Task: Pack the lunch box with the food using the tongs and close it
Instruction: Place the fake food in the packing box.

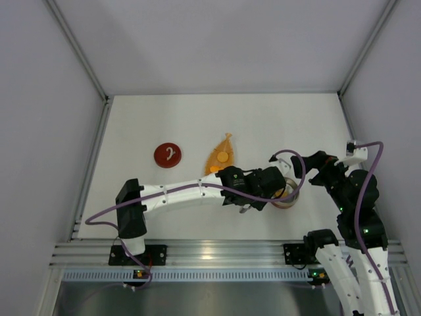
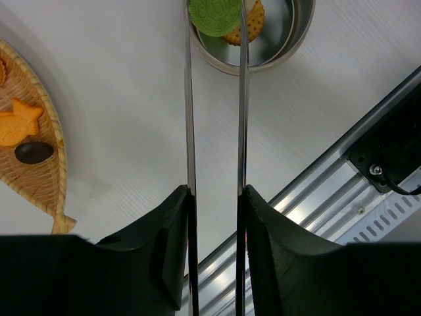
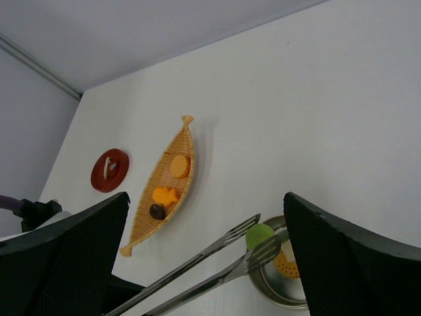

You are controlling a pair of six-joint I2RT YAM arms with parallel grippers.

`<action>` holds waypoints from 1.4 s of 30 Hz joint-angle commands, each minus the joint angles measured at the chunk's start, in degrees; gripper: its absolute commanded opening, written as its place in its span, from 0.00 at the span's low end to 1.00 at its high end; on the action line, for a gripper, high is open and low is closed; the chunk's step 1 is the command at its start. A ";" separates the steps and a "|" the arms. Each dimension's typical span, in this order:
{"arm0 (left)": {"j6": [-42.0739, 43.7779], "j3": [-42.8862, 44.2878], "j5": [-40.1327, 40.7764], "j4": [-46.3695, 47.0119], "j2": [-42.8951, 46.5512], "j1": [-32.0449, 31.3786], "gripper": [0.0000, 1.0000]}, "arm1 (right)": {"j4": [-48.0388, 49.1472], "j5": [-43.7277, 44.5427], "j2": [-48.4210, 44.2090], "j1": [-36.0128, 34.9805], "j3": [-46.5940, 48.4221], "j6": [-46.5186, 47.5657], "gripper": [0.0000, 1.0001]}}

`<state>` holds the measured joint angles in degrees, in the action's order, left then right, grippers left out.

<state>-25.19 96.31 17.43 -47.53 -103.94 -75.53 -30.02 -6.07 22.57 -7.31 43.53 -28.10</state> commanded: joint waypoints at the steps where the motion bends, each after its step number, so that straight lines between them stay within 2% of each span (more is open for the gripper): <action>1: -0.56 2.13 0.76 0.51 0.67 -0.06 0.39 | -0.04 0.53 -0.24 0.90 1.47 0.50 0.99; 27: -0.30 0.02 -1.70 -0.11 1.11 -0.15 0.52 | -0.04 0.44 -0.42 0.90 1.38 0.32 1.00; 37: -1.09 0.02 3.92 -0.81 7.07 -0.15 0.51 | -0.04 0.27 -0.33 0.90 1.38 0.32 0.99; 42: -2.84 -0.86 10.68 -3.35 11.30 0.29 0.52 | 0.14 0.18 -0.42 0.90 1.47 0.24 1.00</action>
<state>-26.24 95.77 22.17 -49.15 -98.10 -75.48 -30.02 -5.89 22.57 -7.31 43.53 -28.10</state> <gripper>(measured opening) 0.523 0.993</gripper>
